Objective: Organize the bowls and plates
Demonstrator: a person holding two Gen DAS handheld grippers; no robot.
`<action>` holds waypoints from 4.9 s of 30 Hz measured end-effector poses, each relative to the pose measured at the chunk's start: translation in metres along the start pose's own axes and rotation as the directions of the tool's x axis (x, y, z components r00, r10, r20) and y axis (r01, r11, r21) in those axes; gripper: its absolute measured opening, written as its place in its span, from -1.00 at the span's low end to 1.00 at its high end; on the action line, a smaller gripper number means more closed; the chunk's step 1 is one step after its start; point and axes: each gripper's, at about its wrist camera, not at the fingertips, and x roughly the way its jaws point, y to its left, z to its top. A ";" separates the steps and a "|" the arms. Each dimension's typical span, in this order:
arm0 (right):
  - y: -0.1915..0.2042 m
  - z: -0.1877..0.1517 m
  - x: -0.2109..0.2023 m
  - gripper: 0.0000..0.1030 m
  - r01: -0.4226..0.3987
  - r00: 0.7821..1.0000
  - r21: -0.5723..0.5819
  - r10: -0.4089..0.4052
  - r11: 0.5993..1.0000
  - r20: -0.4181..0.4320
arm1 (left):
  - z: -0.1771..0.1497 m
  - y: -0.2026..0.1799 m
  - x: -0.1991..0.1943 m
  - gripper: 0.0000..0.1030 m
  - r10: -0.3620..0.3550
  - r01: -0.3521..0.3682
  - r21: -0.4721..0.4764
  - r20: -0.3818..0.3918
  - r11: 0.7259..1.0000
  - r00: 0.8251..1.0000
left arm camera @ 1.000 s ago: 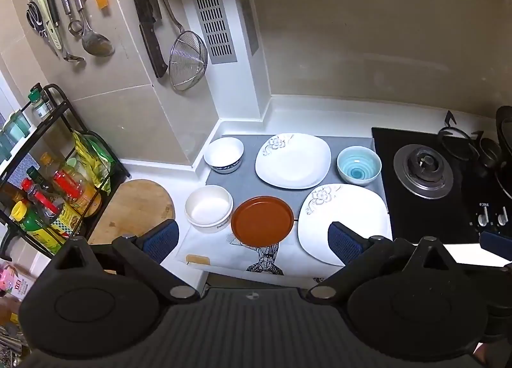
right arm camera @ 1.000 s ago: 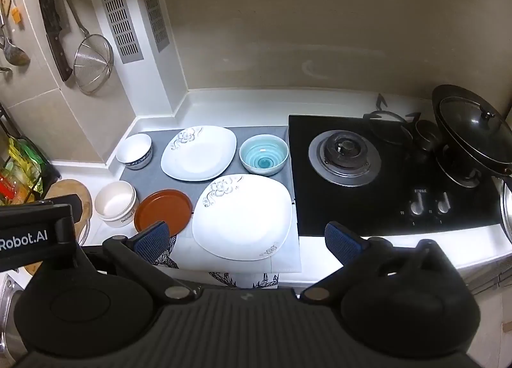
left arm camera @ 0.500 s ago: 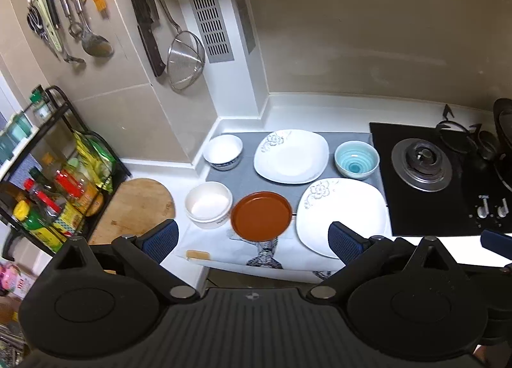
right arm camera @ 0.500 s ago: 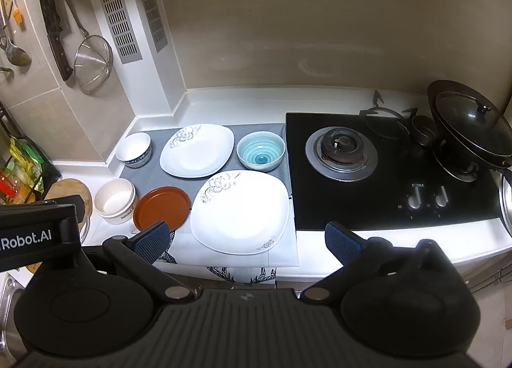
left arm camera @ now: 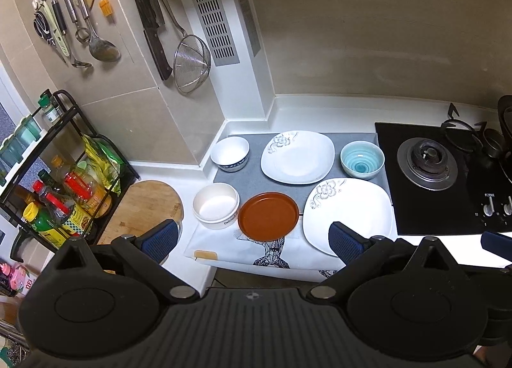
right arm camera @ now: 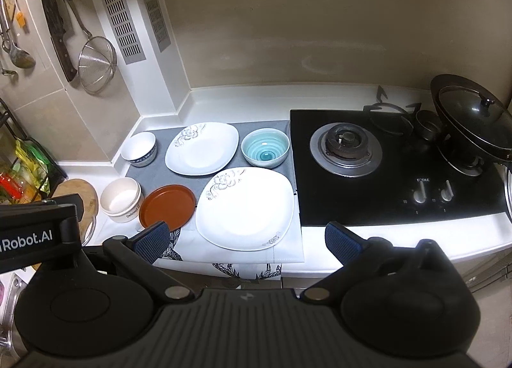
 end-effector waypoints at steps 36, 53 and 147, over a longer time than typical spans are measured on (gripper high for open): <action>-0.001 0.014 0.020 1.00 -0.059 0.998 -0.031 0.058 0.998 -0.024 | 0.005 -0.001 0.010 0.97 0.047 -0.047 -0.035 -0.020 0.998 0.999; -0.003 0.008 0.026 1.00 -0.071 0.996 -0.035 0.069 0.997 -0.049 | 0.000 -0.005 0.014 0.97 0.065 -0.067 -0.041 -0.044 0.997 0.997; -0.145 -0.030 0.355 -0.03 -0.155 0.912 0.561 0.336 0.813 -0.235 | 0.009 -0.051 0.499 -0.47 -0.647 0.662 -0.225 -0.572 0.715 0.505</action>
